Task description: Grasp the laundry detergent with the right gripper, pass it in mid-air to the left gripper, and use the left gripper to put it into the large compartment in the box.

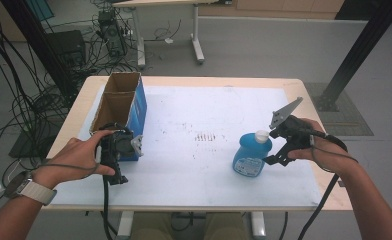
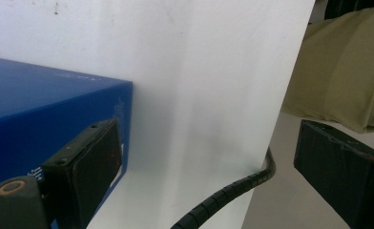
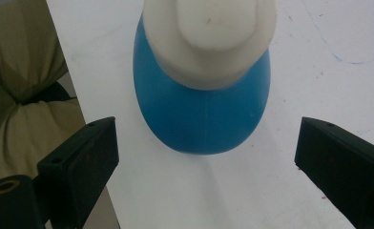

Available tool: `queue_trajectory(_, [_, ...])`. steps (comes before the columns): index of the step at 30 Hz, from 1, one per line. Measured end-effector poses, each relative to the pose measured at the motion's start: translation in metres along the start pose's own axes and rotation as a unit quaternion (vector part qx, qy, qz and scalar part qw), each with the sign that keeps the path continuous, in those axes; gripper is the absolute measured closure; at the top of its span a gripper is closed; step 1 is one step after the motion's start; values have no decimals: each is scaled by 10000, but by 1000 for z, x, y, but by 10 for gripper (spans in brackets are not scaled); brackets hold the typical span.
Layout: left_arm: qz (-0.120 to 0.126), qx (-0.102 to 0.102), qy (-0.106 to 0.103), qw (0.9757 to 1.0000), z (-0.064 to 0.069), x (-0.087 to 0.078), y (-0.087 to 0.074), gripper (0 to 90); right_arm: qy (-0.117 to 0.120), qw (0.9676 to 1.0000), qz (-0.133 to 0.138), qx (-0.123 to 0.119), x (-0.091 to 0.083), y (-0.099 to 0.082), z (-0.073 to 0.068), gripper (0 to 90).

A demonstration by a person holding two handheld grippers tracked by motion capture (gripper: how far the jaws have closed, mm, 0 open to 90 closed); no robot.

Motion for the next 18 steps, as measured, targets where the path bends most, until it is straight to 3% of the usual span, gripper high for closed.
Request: queue_trajectory(18, [11, 31, 10, 10000, 1, 1, 2, 97, 32, 10000, 49, 0, 7, 1, -1, 85])
Point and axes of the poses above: each handheld gripper's, and its own axes: x roughly forward along the jaws, y roughly out of its top, z roughly to its right, the point moved 9 cm from there along x, roughly forward along the jaws
